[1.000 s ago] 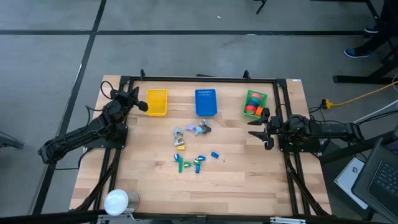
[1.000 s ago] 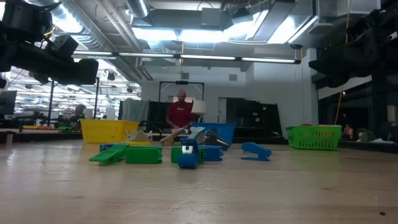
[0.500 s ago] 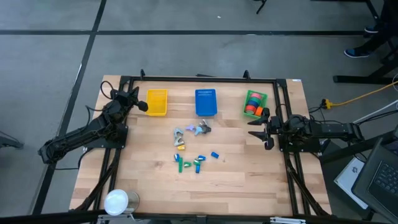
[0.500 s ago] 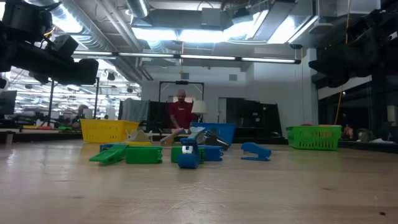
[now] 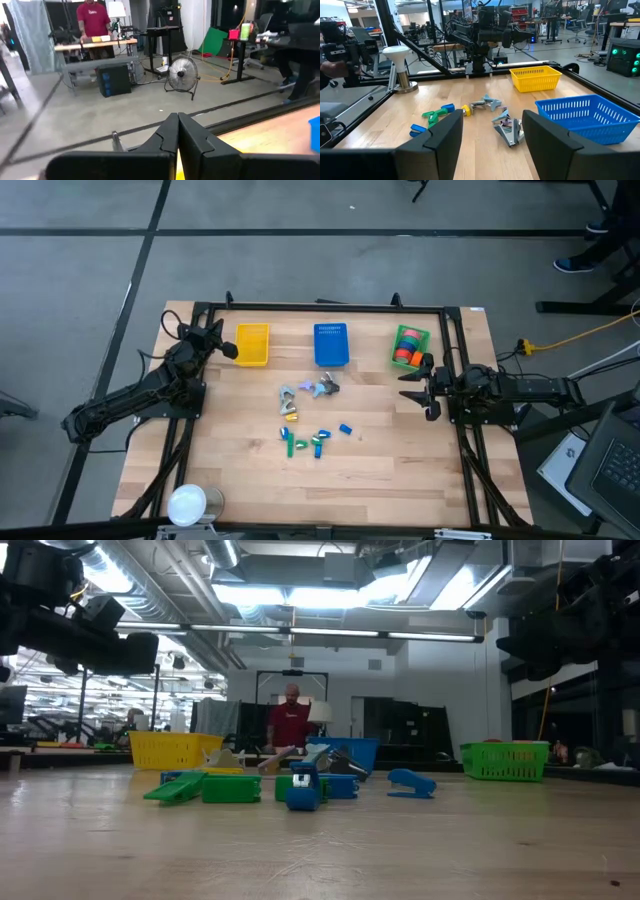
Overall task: Pick and place Stapler, Stapler remover, tape
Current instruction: Put the violet staple remover into the yellow basket
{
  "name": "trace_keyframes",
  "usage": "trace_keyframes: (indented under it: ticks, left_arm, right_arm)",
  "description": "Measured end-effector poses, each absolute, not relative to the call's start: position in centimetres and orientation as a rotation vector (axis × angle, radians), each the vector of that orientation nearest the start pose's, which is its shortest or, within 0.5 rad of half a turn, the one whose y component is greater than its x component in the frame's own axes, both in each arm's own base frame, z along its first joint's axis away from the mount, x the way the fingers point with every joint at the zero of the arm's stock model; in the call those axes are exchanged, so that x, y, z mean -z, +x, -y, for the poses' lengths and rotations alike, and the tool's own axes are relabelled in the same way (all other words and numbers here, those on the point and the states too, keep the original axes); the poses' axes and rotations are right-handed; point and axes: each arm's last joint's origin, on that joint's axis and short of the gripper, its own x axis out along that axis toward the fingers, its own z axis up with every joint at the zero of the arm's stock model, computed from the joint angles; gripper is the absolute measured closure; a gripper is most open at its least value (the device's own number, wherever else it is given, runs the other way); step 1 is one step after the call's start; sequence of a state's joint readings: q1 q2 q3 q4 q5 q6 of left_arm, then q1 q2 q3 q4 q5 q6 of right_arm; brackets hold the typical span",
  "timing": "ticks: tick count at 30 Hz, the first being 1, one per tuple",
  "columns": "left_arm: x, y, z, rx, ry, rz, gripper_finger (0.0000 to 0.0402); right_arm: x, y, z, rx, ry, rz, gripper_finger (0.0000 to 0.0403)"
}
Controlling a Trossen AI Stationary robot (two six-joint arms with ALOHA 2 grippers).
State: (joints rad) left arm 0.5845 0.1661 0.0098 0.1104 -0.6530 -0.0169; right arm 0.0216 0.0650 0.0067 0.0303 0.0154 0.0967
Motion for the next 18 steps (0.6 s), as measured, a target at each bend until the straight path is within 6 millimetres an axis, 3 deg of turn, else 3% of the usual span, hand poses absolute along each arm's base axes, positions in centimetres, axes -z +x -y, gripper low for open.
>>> trace_keyframes:
  ticks: [10,18]
  left_arm:
    - [-16.5,8.2,-6.7,-0.957,-0.277,0.105,0.04]
    - [-17.1,8.8,-6.2,-0.68,-0.293,0.134,0.04]
  right_arm:
    - [-16.4,10.1,-0.2,-0.005,0.096,-0.028,0.0192]
    - [-16.4,10.1,-0.2,-0.005,0.096,-0.028,0.0192]
